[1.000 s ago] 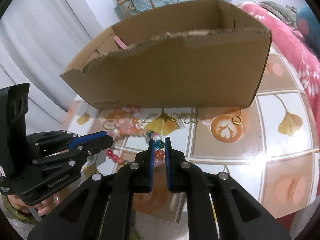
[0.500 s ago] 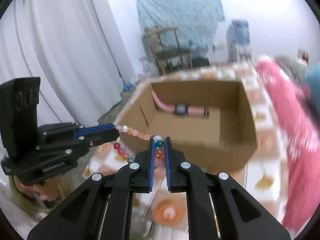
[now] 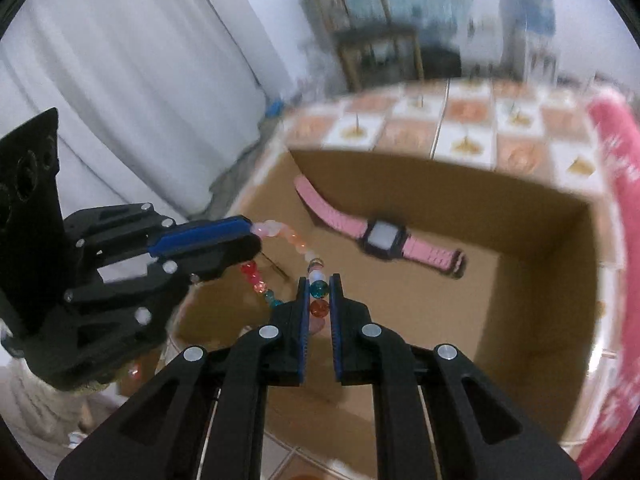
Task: Organize jewelry
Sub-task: 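Lower the bracelet into the box and open the right gripper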
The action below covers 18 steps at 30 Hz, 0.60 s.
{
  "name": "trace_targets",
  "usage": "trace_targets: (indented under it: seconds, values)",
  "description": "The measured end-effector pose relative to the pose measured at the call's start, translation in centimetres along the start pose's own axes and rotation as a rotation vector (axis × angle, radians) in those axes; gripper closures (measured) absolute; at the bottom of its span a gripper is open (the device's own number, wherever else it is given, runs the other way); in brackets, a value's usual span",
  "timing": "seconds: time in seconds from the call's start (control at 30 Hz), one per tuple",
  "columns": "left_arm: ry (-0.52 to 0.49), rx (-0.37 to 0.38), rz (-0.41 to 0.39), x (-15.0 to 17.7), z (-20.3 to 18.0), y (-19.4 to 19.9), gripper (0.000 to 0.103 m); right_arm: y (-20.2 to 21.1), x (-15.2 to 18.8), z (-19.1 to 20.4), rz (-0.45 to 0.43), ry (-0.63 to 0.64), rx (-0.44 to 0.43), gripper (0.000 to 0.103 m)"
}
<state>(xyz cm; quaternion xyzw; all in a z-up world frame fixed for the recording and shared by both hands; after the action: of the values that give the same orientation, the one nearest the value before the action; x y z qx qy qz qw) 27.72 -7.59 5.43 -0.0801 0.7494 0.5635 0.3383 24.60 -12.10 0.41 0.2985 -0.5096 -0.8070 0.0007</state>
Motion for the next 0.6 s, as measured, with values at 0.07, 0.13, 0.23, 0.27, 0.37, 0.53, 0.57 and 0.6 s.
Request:
trace_targets:
  seconds: [0.07,0.13,0.23,0.27,0.37,0.53,0.57,0.6]
  values:
    - [-0.027,-0.028,0.061,0.4,0.3,-2.2,0.095,-1.9,-0.1,-0.9,0.063,-0.041,-0.028,0.093]
    - [-0.045,-0.058,0.117,1.0,0.6,-3.9,0.095,-3.6,-0.2,-1.8,0.126,-0.064,-0.042,0.093]
    - [-0.038,-0.087,0.199,1.5,1.2,-5.9,0.094,-5.4,-0.3,-2.6,0.187,-0.097,-0.051,0.093]
    - [-0.03,-0.097,0.222,1.6,1.6,-6.5,0.094,-5.8,-0.3,-3.0,0.198,-0.106,-0.047,0.093]
    - [-0.033,-0.113,0.232,1.6,1.8,-7.0,0.093,-6.8,0.1,-3.9,0.23,-0.161,-0.056,0.092]
    - [-0.016,-0.113,0.191,1.4,1.5,-5.9,0.072,-5.3,0.4,-4.7,0.177,-0.192,-0.053,0.092]
    - [-0.01,-0.109,0.167,1.4,1.5,-5.2,0.067,-4.5,0.5,-4.6,0.15,-0.192,-0.053,0.092]
    - [-0.004,-0.099,0.139,1.3,1.5,-4.1,0.063,-3.7,0.6,-4.5,0.132,-0.191,-0.05,0.092]
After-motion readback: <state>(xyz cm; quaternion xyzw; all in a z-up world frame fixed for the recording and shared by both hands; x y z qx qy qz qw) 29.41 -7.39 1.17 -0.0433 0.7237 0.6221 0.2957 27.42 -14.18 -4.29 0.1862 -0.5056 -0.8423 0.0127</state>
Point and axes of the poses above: each gripper's, at about its wrist camera, not at the fingertips, and y roughly against the way its jaws point, z to its left, x to its underside, the point moved 5 cm from there along -y, roughly the way its jaws point, and after that the axes turned 10 degrees about y, right-handed, at the moved point
